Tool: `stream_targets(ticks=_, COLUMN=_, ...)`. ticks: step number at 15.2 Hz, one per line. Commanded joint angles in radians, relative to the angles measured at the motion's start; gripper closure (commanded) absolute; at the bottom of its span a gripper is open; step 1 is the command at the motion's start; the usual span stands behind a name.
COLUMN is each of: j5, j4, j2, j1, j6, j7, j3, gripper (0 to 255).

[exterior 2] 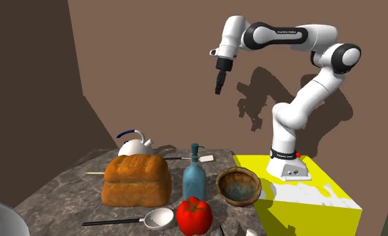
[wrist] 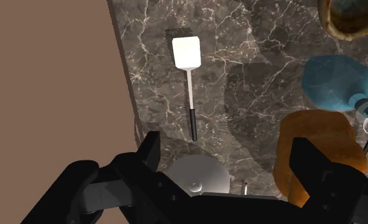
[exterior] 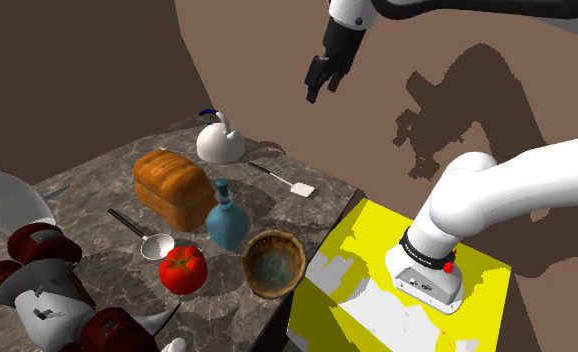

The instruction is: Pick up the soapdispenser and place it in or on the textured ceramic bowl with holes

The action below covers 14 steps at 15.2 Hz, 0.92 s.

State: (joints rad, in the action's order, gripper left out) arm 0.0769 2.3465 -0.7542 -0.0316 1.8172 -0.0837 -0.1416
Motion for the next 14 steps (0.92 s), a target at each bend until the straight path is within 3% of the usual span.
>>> stream_targets(ticks=1, j5=0.016, j4=0.03, j2=0.012, j1=-0.01, j6=0.045, j7=-0.048, j3=-0.046, gripper=0)
stream_targets(ticks=8, j5=0.049, j4=0.044, j2=0.123, j1=-0.032, j6=0.18, j7=-0.215, j3=-0.212, gripper=0)
stream_targets(ticks=14, j5=0.03, j4=0.004, j2=0.271, j1=-0.021, j6=0.291, j7=-0.376, j3=-0.366, gripper=0)
